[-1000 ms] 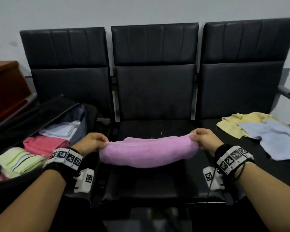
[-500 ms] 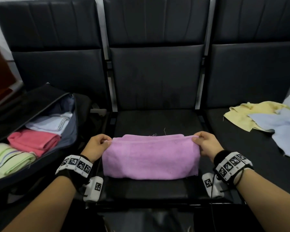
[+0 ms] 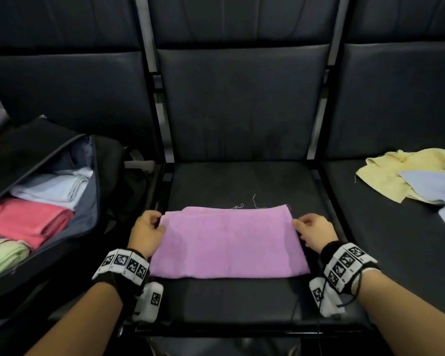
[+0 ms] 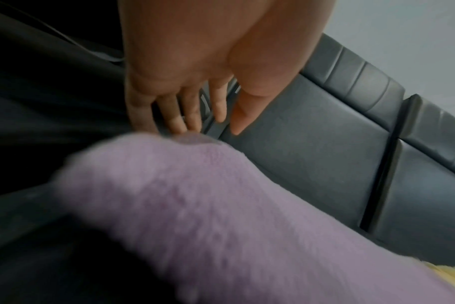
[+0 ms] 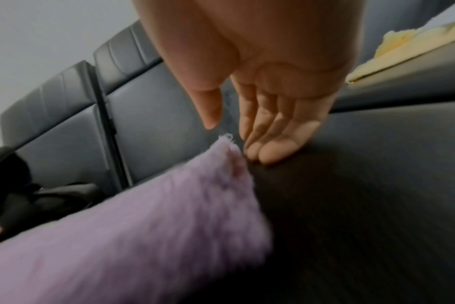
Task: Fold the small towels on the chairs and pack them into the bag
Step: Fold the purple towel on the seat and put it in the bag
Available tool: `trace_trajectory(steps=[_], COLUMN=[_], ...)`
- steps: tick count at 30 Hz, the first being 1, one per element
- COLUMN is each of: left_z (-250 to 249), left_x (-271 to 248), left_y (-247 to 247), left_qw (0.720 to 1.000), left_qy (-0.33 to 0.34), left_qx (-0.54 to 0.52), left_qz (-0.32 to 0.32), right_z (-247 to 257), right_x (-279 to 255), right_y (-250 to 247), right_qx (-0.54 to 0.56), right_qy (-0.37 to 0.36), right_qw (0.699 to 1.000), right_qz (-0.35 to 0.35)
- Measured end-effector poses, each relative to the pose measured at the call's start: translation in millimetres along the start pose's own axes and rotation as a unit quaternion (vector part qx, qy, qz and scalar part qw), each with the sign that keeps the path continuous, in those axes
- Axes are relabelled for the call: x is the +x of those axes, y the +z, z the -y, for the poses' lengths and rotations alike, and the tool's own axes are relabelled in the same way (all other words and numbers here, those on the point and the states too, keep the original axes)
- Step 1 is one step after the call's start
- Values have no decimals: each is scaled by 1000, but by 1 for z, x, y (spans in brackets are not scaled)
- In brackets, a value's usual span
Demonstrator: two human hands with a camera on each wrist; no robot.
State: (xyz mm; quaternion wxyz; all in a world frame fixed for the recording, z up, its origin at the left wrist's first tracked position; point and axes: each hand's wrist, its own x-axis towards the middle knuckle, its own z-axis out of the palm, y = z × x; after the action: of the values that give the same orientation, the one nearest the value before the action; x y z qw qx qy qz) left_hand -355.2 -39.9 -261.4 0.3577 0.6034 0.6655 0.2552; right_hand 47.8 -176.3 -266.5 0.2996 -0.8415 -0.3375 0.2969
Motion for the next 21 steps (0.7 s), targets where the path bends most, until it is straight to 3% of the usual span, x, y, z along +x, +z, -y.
trace_trajectory(steps=[3, 7, 15, 19, 21], left_z=[12, 8, -6, -19, -29], left_x=[-17, -31, -51, -52, -51], left_y=[1, -1, 7, 3, 1], left_qw=[999, 998, 990, 993, 996], left_qy=[-6, -12, -11, 9, 35], left_qx=[42, 48, 54, 96, 63], left_qz=[24, 39, 130, 66, 57], right_z=[-2, 6, 26, 62, 87], right_x=[-10, -20, -36, -61, -75], right_y=[5, 11, -22, -24, -14], right_qx=[-59, -54, 129, 193, 211], right_qy=[-2, 22, 47, 12, -16], right_qw=[998, 997, 990, 979, 973], right_qz=[26, 52, 14, 66, 92])
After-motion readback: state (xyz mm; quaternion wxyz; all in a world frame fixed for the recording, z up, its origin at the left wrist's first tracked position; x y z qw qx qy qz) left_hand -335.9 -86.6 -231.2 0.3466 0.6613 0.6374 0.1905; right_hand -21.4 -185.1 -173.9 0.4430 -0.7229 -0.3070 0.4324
